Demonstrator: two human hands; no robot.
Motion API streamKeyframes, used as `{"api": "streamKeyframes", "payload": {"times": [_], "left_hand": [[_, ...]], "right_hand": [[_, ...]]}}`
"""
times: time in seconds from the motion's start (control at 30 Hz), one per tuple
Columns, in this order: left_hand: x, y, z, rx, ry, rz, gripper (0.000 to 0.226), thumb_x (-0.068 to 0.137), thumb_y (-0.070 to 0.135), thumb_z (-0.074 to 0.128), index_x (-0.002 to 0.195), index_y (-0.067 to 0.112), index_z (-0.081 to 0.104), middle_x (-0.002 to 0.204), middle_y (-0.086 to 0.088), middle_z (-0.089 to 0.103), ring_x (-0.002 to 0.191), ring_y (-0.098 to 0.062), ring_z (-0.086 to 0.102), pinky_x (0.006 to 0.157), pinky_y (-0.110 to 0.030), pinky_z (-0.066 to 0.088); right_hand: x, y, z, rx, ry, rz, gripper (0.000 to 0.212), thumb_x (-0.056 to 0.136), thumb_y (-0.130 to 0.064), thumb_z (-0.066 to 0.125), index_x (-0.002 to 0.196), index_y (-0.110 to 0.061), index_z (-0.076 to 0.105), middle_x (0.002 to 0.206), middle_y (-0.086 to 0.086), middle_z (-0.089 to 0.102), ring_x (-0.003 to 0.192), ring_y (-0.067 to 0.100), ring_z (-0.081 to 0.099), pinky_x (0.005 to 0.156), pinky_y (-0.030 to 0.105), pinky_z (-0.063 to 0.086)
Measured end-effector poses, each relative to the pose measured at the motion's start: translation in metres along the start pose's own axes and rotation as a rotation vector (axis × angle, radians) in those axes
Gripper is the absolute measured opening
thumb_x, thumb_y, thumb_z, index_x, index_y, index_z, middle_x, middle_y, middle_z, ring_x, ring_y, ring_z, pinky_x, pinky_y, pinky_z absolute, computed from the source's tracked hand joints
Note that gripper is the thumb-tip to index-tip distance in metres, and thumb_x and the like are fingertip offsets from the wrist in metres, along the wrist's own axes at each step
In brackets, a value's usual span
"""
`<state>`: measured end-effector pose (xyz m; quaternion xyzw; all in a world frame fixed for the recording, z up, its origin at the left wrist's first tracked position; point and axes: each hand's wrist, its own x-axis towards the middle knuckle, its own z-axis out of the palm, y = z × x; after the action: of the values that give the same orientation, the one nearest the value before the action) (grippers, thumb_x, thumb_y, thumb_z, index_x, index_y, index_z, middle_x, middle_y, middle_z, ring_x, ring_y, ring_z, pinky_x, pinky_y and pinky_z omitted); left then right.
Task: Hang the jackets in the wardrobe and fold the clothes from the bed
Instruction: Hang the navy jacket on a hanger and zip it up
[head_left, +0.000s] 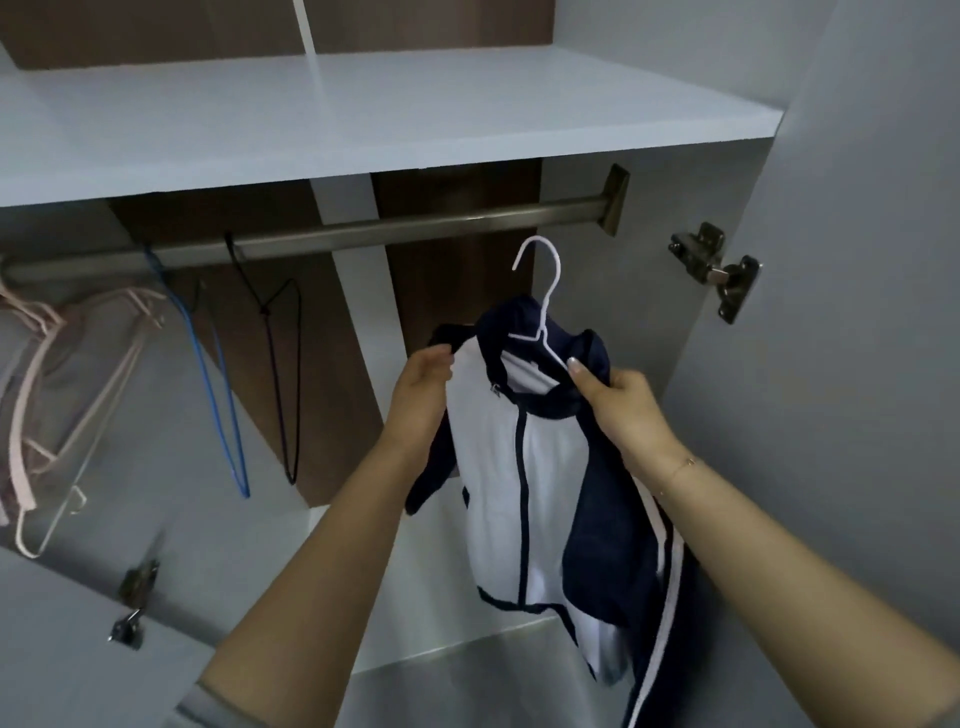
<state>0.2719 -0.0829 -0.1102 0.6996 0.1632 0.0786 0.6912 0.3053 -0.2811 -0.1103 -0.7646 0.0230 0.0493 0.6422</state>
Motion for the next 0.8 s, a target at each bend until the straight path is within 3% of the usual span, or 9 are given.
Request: {"api": "streamKeyframes", "payload": {"times": [0.03, 0.13, 0.23, 0.37, 0.53, 0.67, 0.8], "left_hand": [[-0.002, 0.002, 0.004, -0.058, -0.003, -0.022, 0.02, 0.102, 0.018, 0.044, 0.115, 0.023, 0.057, 0.108, 0.008, 0.061, 0.094, -0.003, 0.057, 0.073, -0.014, 0.045], [-0.007, 0.003, 0.009, -0.181, -0.023, -0.052, 0.021, 0.101, 0.015, 0.046, 0.116, 0.024, 0.057, 0.117, 0.004, 0.06, 0.104, -0.006, 0.057, 0.094, -0.024, 0.043], [-0.011, -0.001, 0.004, -0.227, -0.014, -0.071, 0.024, 0.102, 0.013, 0.046, 0.122, 0.021, 0.055, 0.125, 0.001, 0.059, 0.114, -0.013, 0.056, 0.105, -0.032, 0.042], [-0.008, -0.015, -0.009, -0.2, 0.052, -0.083, 0.026, 0.098, 0.011, 0.052, 0.117, 0.027, 0.059, 0.126, 0.003, 0.061, 0.117, -0.013, 0.057, 0.102, -0.031, 0.046], [-0.005, -0.025, -0.016, -0.205, 0.069, -0.097, 0.025, 0.096, 0.01, 0.056, 0.108, 0.031, 0.063, 0.123, 0.005, 0.064, 0.114, -0.011, 0.06, 0.091, -0.026, 0.049], [-0.002, -0.02, -0.008, -0.193, 0.029, -0.097, 0.026, 0.096, 0.007, 0.055, 0.107, 0.029, 0.064, 0.123, 0.004, 0.064, 0.116, -0.014, 0.059, 0.1, -0.033, 0.047], [-0.001, -0.011, 0.006, -0.182, -0.042, -0.098, 0.027, 0.098, 0.005, 0.05, 0.112, 0.025, 0.061, 0.124, 0.002, 0.063, 0.118, -0.016, 0.059, 0.101, -0.032, 0.047]], "right_hand": [[0.008, -0.007, 0.006, 0.05, -0.005, 0.014, 0.045, 0.096, -0.032, 0.061, 0.102, 0.012, 0.065, 0.094, 0.023, 0.069, 0.085, 0.028, 0.065, 0.079, 0.039, 0.054], [0.036, -0.026, 0.025, 0.109, -0.006, 0.017, 0.032, 0.098, -0.028, 0.058, 0.107, 0.002, 0.065, 0.102, 0.017, 0.069, 0.092, 0.026, 0.066, 0.083, 0.034, 0.054], [0.069, -0.04, 0.04, 0.128, 0.028, 0.002, 0.031, 0.1, -0.027, 0.055, 0.115, 0.0, 0.062, 0.113, 0.019, 0.067, 0.105, 0.03, 0.064, 0.096, 0.042, 0.052], [0.108, -0.044, 0.052, 0.093, 0.117, 0.001, 0.039, 0.101, -0.024, 0.052, 0.121, 0.01, 0.056, 0.116, 0.022, 0.064, 0.113, 0.038, 0.059, 0.101, 0.047, 0.047], [0.134, -0.023, 0.05, 0.039, 0.151, 0.061, 0.041, 0.102, -0.025, 0.05, 0.131, 0.005, 0.05, 0.127, 0.019, 0.059, 0.117, 0.032, 0.056, 0.102, 0.038, 0.045], [0.136, 0.001, 0.044, -0.099, 0.116, 0.025, 0.032, 0.101, -0.02, 0.052, 0.121, 0.005, 0.059, 0.119, 0.021, 0.064, 0.112, 0.034, 0.059, 0.097, 0.038, 0.046], [0.129, 0.009, 0.031, -0.299, 0.106, -0.087, 0.032, 0.099, -0.004, 0.049, 0.131, 0.001, 0.055, 0.115, 0.014, 0.062, 0.108, 0.024, 0.058, 0.091, 0.025, 0.042]]}}
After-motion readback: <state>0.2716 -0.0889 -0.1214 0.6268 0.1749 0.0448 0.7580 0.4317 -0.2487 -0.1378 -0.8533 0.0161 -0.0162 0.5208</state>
